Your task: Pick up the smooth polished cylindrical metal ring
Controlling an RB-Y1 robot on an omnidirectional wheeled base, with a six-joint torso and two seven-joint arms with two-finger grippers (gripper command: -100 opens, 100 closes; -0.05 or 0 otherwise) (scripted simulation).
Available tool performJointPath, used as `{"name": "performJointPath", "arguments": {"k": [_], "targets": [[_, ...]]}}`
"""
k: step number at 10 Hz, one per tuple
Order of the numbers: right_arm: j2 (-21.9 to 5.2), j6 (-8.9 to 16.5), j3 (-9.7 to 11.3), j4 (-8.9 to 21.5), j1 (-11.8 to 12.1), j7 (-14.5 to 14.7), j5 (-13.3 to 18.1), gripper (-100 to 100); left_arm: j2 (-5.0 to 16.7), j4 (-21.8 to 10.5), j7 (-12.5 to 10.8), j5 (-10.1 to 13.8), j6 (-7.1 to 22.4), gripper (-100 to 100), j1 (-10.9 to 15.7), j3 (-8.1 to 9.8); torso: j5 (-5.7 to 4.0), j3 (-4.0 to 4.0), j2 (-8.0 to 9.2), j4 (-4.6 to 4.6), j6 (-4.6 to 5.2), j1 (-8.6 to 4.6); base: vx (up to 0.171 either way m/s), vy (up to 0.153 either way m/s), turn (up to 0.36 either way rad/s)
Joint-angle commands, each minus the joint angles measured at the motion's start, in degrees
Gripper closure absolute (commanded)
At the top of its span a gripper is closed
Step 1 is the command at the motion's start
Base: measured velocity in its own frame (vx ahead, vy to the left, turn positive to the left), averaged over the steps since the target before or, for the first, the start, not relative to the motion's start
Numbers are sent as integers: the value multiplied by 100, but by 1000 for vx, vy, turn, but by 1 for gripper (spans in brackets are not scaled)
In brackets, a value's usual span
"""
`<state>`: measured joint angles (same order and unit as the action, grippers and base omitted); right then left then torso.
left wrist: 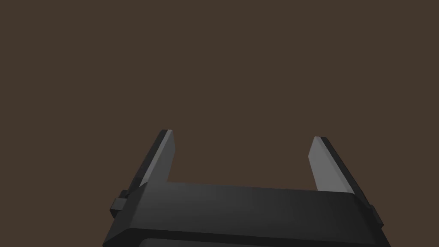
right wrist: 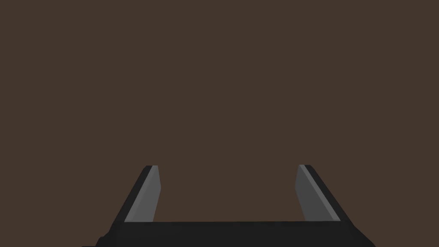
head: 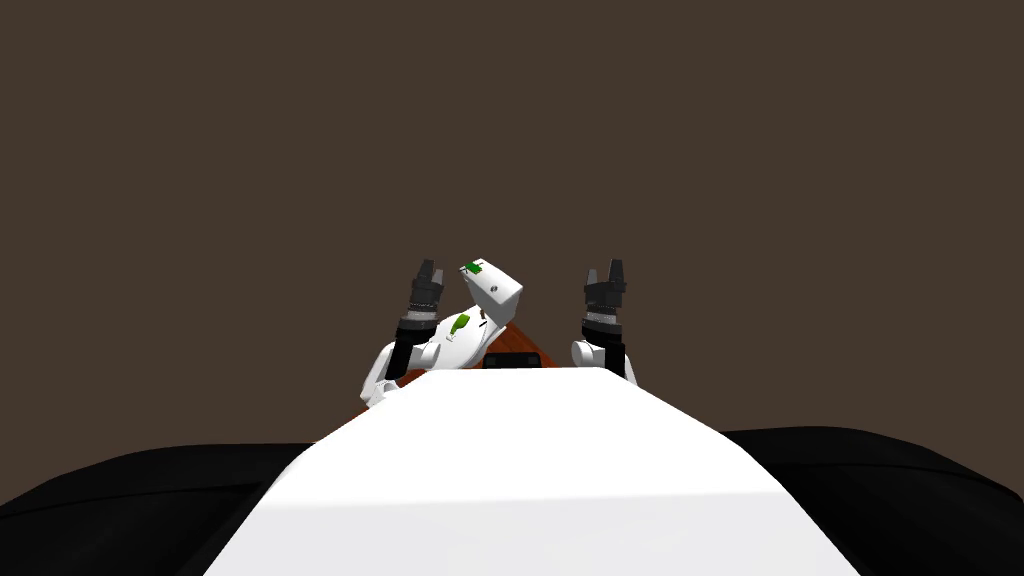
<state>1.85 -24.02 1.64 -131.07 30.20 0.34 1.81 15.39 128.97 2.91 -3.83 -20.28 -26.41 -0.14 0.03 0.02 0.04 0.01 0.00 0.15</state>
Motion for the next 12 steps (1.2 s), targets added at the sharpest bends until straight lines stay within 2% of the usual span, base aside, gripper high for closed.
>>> {"name": "performJointPath", "arguments": {"k": [1,2,4,5,7,8,10,11,12], "targets": [[0,0,0,0,0,0,0,0,222,-136,-44,12,286,-100,42,-92,0,0,0,0,0,0,-20,47,-101],[0,0,0,0,0,0,0,0,222,-136,-44,12,321,-100,42,-92,1,0,0,0,0,4,-17,41,-43],[0,0,0,0,0,0,0,0,515,-323,-105,26,663,-100,108,-220,1,1,1,0,-1,2,-20,42,-108],[0,0,0,0,0,0,0,0,515,-323,-105,26,737,-100,108,-220,1,1,2,1,1,3,-21,30,-41],[0,0,0,0,0,0,0,0,811,-513,-166,33,1089,-100,183,-351,0,1,1,0,-1,-3,-19,29,-94],[0,0,0,0,0,0,0,0,811,-513,-166,33,1170,-100,183,-351,0,0,1,0,0,-1,-16,28,-51],[0,0,0,0,0,0,0,0,1103,-709,-227,31,1565,-100,271,-482,-1,-1,-1,0,0,-4,-21,21,-107],[0,0,0,0,0,0,0,0,1103,-709,-227,31,1613,-100,271,-482,-1,1,1,0,-1,-5,-16,14,-51],[0,0,0,0,1,0,0,0,1245,-809,-256,26,1810,-100,322,-545,-1,0,0,0,-3,-8,-12,6,-79]]}}
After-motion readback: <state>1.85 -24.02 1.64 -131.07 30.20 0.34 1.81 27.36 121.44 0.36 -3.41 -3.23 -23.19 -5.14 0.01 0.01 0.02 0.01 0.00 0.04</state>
